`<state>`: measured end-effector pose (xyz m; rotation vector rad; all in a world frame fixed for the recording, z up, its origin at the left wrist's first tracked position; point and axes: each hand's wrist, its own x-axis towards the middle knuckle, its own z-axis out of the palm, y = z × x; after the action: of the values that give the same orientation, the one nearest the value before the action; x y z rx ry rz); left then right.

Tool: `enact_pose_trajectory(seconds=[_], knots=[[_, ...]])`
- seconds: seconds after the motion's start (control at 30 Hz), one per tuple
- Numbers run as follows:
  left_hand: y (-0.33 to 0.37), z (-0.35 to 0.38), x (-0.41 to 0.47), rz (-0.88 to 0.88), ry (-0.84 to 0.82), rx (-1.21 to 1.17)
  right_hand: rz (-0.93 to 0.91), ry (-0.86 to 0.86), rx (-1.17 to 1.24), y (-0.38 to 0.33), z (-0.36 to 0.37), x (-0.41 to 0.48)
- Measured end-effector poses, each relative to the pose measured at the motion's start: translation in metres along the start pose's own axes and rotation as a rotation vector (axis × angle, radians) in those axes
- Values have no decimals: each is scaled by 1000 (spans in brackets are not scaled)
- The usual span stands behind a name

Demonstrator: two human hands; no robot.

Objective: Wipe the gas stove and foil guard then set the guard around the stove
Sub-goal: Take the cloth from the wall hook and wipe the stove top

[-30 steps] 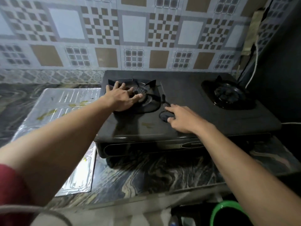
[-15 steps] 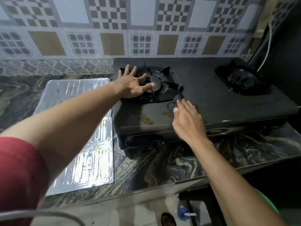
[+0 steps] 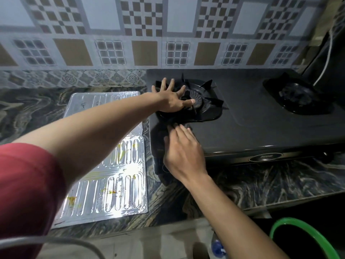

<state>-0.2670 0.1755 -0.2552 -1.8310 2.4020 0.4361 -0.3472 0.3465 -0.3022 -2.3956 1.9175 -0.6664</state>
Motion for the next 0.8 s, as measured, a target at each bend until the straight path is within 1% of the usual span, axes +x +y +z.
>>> enact_pose_trajectory(seconds=[0.13, 0.27, 0.33, 0.43, 0.5, 0.6, 0.7, 0.77, 0.8], knots=[[2, -4, 1, -26, -53, 6, -104, 5, 27, -7, 1, 3], [3, -4, 0, -28, -47, -5, -281, 39, 119, -3, 3, -6], [3, -4, 0, -32, -49, 8, -370, 85, 154, 2, 9, -10], [4, -2, -1, -39, -32, 18, -482, 169, 144, 15, 15, -14], [4, -1, -1, -37, -5, 16, -536, 194, 135, 27, 18, -18], [3, 0, -2, -24, 13, 26, -564, 191, 70, 50, 18, -28], [4, 1, -4, -33, 37, 17, -520, 156, 32, 74, 9, -38], [5, 2, -10, -36, 63, 3, -509, 58, 70, 85, -5, -42], [5, 1, -14, -35, 88, -13, -495, -20, 129, 88, -15, -41]])
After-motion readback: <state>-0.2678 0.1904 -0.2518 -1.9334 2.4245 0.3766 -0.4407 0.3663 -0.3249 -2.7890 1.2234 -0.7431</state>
